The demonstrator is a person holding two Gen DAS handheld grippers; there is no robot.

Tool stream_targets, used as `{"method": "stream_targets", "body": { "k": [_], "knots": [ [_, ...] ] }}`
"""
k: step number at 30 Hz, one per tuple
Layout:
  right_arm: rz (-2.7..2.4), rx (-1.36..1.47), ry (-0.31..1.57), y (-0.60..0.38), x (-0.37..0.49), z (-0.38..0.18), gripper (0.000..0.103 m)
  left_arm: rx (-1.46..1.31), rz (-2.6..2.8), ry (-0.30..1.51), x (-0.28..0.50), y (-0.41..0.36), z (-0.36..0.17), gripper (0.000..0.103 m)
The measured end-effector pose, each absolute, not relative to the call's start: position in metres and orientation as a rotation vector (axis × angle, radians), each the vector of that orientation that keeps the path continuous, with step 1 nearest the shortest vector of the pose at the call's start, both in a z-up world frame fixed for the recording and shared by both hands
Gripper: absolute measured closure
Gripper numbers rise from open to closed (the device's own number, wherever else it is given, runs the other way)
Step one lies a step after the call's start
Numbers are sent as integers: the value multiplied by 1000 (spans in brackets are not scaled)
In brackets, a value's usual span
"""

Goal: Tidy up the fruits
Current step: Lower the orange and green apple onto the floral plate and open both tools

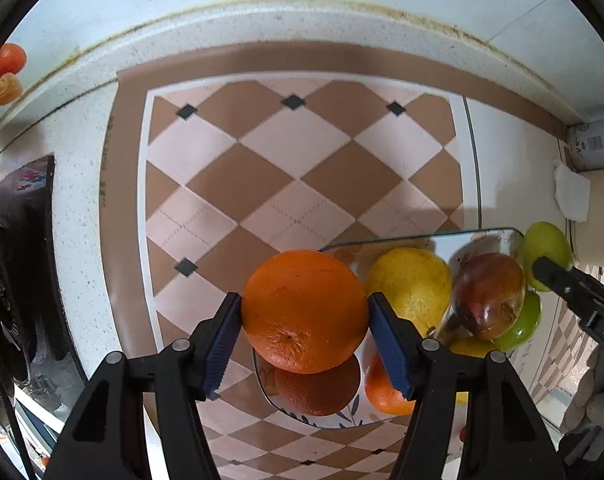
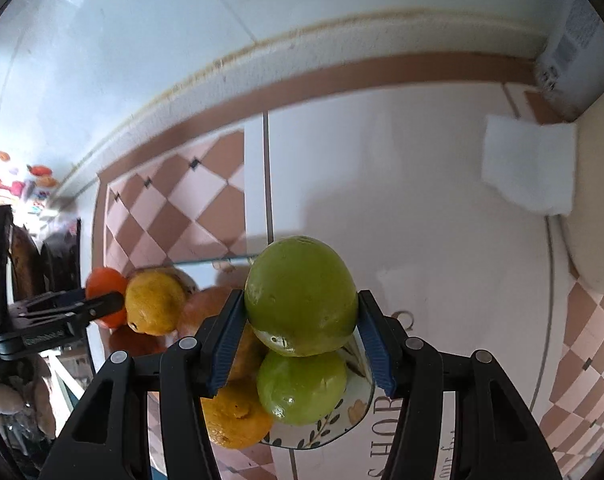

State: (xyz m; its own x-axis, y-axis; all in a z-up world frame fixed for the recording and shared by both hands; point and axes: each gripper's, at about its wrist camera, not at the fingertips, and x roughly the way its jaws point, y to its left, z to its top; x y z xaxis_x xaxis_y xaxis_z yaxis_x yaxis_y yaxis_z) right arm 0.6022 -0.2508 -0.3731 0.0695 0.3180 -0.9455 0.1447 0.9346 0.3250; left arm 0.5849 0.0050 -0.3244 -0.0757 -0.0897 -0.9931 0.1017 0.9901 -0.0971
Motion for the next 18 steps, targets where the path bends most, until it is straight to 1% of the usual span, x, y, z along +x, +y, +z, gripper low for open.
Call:
{"method": "stream_targets", "body": {
  "k": [1,3,4,6,8,10,11,12,13,18],
  "knots": [
    [135,380,1509,-249,603,-375,42,10,-157,1648,584,4,-326,41],
    [125,384,1533,-249,605,-377,24,18,-159,1665,584,2,-328,41],
    [121,390,1533,-250,606,-377,22,12,-160,1670,584,2,-329,41],
    [119,369,1535,-249,608,-375,22,-10,-167,1672,585,3,-329,40],
    [112,361,1537,-251,608,-371,22,-43,-169,1670,585,8,-328,36],
    [102,339,1532,-250,606,-365,21,-60,-169,1659,585,11,-324,29],
    [95,327,1530,-250,604,-361,16,-59,-165,1655,584,12,-322,28],
    [89,312,1523,-249,602,-357,12,-57,-161,1649,583,14,-319,21],
    [81,290,1512,-247,599,-352,11,-58,-163,1637,581,15,-315,14],
    [66,181,1464,-233,577,-329,10,-61,-132,1577,559,26,-300,14]
  ]
}}
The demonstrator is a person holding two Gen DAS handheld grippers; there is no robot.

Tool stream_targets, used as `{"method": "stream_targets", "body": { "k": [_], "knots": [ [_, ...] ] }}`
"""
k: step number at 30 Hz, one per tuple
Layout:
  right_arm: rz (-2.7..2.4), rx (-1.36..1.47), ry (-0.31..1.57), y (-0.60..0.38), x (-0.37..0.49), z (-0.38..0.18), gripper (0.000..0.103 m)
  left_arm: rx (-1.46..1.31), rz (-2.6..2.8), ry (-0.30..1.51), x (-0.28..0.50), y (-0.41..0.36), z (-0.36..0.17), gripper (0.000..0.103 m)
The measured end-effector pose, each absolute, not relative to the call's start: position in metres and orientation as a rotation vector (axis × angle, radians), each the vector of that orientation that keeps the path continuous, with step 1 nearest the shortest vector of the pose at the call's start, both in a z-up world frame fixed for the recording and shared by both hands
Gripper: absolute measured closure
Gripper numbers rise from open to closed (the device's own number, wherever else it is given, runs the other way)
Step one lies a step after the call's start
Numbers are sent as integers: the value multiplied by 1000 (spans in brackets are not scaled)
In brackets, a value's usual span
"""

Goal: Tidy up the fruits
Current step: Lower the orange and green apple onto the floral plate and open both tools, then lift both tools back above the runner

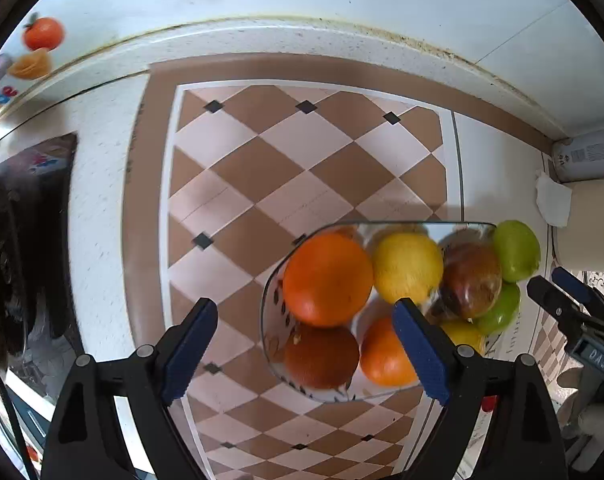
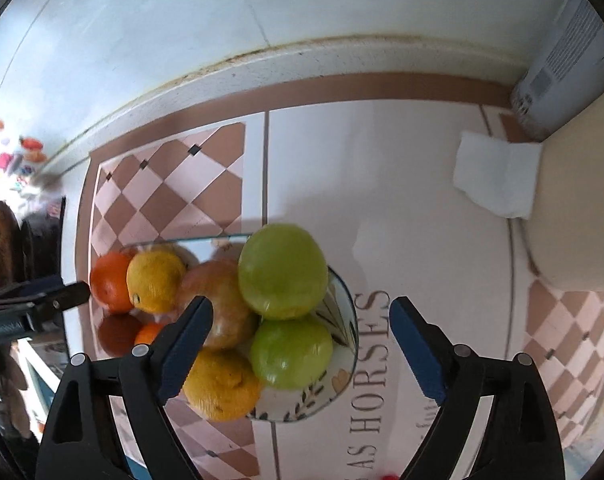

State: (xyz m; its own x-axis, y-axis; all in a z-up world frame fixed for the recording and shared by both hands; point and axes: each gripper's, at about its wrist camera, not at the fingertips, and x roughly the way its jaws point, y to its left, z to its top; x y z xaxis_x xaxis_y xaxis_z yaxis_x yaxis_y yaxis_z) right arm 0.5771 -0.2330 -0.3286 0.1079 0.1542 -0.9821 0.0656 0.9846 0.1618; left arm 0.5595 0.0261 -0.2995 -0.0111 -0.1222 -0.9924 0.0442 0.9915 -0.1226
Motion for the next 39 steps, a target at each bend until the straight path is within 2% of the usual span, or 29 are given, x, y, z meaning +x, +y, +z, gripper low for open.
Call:
{"method": "stream_targets", "body": {
  "k": [16,29,39],
  "knots": [
    [29,70,1341,-210,471,-277,10,-24,-55,1394,450,16,-251,14],
    [16,79,1270,-214,415,-236,10,-19,-64,1269,393,3,-208,14],
    [53,64,1171,-209,374,-176,10,-18,-91,1186,353,3,-163,14]
  ]
}}
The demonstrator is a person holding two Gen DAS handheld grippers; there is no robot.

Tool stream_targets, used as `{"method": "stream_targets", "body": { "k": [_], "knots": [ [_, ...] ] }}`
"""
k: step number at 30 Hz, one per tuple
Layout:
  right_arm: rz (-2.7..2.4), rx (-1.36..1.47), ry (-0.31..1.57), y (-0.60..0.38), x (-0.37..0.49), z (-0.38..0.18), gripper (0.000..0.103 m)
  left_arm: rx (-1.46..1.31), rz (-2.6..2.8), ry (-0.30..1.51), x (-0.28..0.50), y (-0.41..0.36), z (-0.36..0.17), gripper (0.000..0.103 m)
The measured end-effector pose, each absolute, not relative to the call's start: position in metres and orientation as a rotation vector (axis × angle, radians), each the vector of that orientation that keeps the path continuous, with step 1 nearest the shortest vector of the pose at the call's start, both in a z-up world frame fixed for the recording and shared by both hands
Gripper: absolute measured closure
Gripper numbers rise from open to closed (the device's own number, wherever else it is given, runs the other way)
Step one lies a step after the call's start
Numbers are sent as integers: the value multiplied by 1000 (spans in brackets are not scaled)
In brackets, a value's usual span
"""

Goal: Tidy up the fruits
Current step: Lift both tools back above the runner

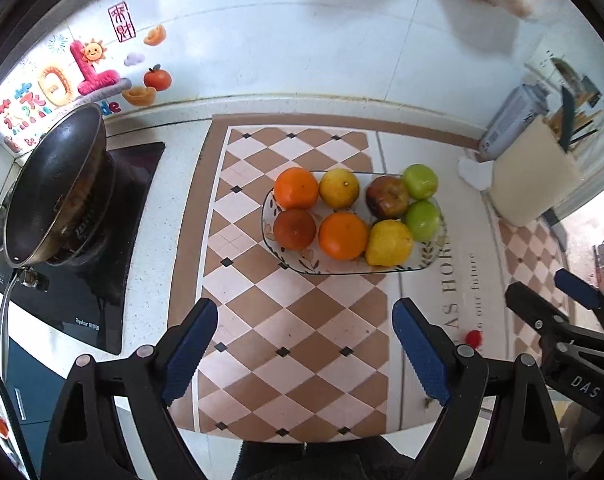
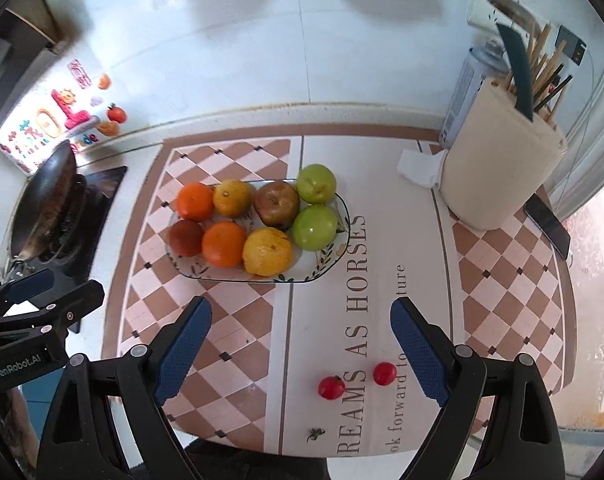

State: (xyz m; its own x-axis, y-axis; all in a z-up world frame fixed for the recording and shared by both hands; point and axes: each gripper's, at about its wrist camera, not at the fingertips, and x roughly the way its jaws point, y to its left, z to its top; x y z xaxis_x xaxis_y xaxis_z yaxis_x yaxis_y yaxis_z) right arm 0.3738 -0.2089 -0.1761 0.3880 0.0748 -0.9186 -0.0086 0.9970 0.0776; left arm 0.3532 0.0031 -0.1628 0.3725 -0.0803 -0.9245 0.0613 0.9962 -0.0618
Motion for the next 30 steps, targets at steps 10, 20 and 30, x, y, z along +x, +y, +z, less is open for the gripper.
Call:
{"method": "stream_targets", "body": {
  "k": [10,20,30],
  "knots": [
    [85,90,1089,-205,341,-123,10,-17,-97,1109,323,2,-122,14],
    [86,123,1061,-211,321,-105,10,-5,-96,1091,301,-5,-109,14],
    [134,277,1092,-241,328,-132,10,43,-45,1108,309,-15,-116,10]
  ]
}}
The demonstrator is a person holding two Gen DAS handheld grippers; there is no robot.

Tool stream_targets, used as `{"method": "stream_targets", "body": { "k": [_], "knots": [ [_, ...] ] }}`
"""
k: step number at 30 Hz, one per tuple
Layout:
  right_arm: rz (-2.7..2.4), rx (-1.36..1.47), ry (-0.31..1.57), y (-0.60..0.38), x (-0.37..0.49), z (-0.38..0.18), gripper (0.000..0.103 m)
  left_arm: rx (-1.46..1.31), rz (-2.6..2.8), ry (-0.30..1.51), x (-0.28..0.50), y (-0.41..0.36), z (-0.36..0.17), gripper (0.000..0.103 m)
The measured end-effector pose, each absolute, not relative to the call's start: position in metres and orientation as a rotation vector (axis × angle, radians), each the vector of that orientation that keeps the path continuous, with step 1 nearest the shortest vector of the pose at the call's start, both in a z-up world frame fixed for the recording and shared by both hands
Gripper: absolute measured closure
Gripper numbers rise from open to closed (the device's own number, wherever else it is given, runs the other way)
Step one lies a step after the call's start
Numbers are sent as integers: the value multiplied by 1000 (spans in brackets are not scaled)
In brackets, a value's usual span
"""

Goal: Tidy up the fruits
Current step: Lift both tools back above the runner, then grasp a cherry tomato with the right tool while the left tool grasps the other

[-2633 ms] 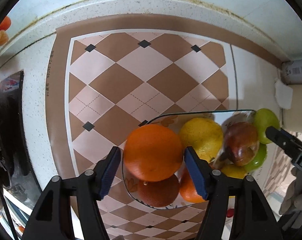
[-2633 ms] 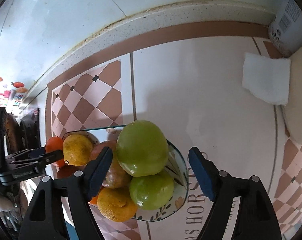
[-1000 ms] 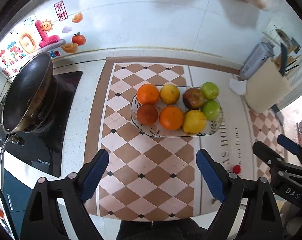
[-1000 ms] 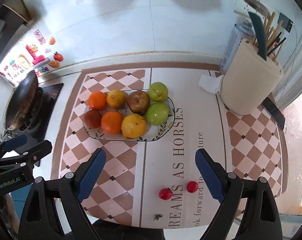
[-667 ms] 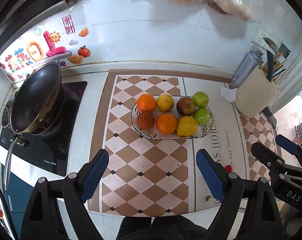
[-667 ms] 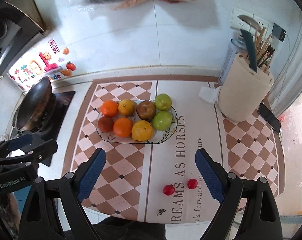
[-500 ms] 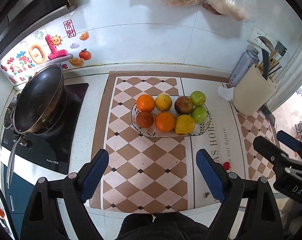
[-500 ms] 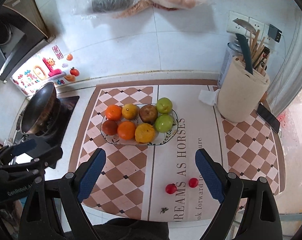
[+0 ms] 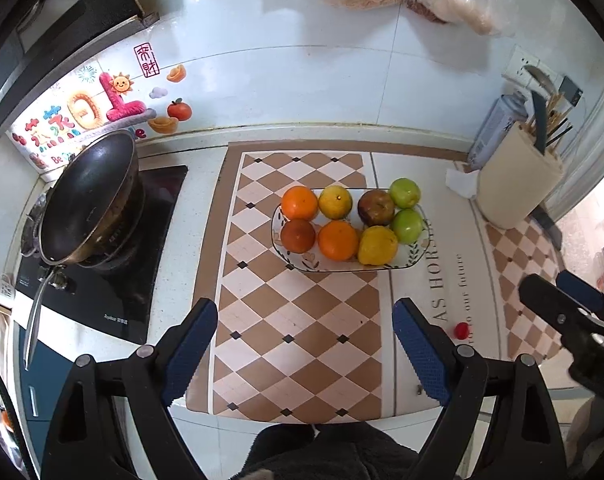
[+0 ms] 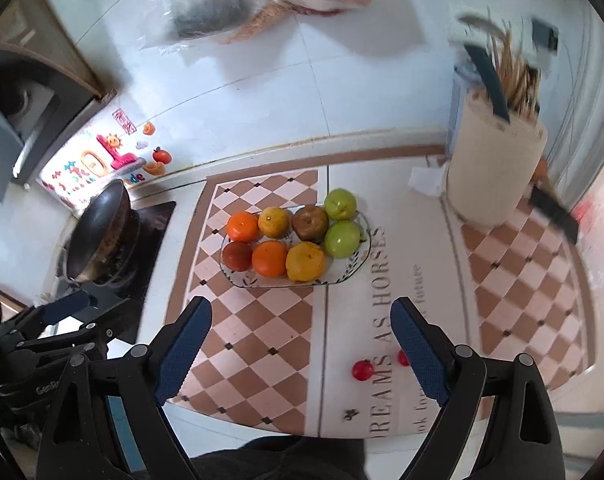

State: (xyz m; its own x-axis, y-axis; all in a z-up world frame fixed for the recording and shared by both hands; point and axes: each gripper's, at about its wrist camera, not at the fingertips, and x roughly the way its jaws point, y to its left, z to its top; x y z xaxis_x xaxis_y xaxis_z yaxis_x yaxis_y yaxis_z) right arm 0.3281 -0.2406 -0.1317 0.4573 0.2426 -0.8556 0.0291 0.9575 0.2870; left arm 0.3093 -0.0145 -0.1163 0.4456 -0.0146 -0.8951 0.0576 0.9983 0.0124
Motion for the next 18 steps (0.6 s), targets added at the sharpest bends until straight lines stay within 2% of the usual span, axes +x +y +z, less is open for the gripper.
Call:
{"method": "stream_targets", "body": {
  "k": [1,2,4,6,7,9,11,14,18],
  "knots": [
    [129,307,1108,-253,331,-144,10,53,-41,1112,313,-18,-120,3],
    [118,322,1121,-262,333,-155,10,61,-39,1114,315,-21,-123,2],
    [75,335,1151,-282,336,-178,15,91,-32,1118,322,-30,-132,2],
    [26,331,1193,-301,339,-207,25,127,-33,1131,331,-44,-146,2],
    [-4,340,1234,-314,342,-230,25,148,-35,1148,336,-52,-155,2],
    [-23,357,1278,-328,343,-260,32,200,-37,1172,344,-70,-174,2],
    [-41,381,1341,-339,343,-296,34,265,-33,1195,350,-89,-196,2],
    [-38,436,1421,-348,339,-341,45,345,-59,1248,357,-119,-232,2],
    [-45,472,1454,-353,334,-374,50,391,-103,1326,360,-147,-269,2]
  ]
}}
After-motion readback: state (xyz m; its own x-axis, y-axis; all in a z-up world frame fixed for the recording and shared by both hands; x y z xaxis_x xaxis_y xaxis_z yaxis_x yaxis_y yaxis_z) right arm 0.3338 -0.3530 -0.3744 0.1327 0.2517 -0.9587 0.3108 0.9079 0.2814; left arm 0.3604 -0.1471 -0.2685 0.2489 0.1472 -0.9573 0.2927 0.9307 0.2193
